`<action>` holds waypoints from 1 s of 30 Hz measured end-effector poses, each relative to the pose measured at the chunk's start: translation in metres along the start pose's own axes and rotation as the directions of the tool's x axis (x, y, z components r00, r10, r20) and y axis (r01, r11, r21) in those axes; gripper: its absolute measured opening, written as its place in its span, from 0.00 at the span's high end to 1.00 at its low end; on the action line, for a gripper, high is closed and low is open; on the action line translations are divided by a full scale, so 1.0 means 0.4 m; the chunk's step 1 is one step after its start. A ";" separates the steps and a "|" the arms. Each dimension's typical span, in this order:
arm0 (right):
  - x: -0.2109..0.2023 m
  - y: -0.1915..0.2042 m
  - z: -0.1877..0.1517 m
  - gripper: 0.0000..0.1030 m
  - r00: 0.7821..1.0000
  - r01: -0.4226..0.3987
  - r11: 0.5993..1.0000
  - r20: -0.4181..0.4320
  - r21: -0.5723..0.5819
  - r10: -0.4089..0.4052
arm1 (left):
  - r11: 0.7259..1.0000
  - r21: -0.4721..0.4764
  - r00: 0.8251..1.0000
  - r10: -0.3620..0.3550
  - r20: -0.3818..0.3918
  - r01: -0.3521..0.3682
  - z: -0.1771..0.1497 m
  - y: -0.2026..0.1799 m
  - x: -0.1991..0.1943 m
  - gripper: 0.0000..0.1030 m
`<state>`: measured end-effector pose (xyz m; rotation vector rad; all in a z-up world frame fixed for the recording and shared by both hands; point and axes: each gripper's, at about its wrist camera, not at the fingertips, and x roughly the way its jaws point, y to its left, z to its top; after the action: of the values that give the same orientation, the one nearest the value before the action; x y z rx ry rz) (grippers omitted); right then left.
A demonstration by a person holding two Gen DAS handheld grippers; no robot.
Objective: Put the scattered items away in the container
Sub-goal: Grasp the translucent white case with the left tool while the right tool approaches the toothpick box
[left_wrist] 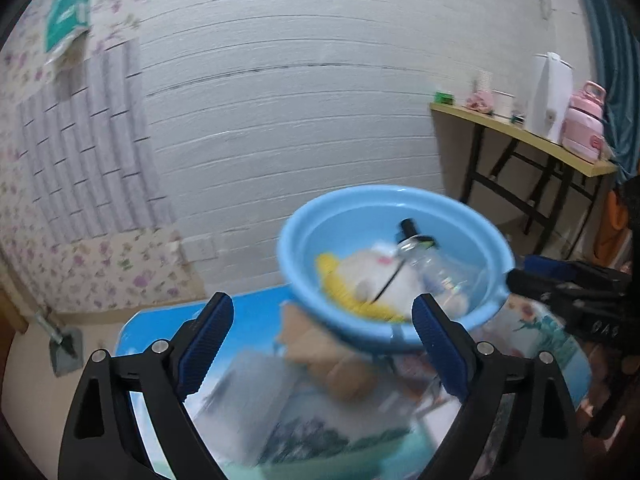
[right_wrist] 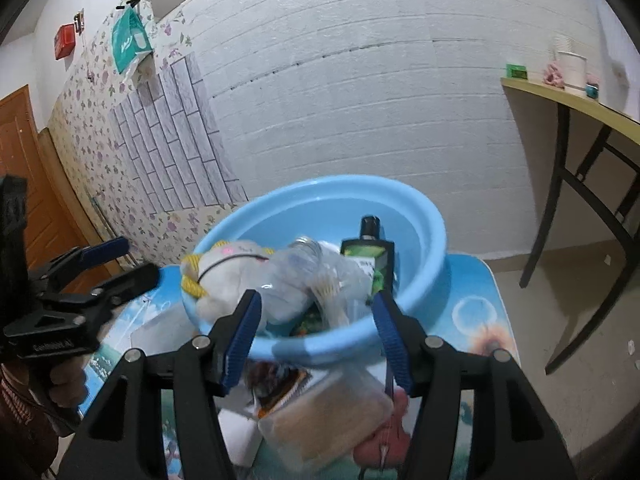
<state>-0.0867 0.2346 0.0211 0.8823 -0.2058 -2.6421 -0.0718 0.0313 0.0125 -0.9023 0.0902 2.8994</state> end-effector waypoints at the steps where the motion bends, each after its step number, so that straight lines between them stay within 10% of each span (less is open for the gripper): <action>1: -0.007 0.000 -0.007 0.44 1.000 0.009 1.000 0.004 0.001 -0.009 | 1.000 -0.012 1.000 0.009 -0.005 -0.009 -0.012 0.013 -0.008 0.11; 30: -0.006 -0.023 -0.190 0.40 0.970 0.173 0.977 -0.196 0.125 -0.147 | 0.991 -0.044 0.968 0.114 -0.222 -0.127 -0.238 0.176 0.034 0.11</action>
<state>-0.0415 0.2421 -0.0402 1.2340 -0.2879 -2.6962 -0.0376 -0.0457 -0.0719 -1.2673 0.0811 2.9140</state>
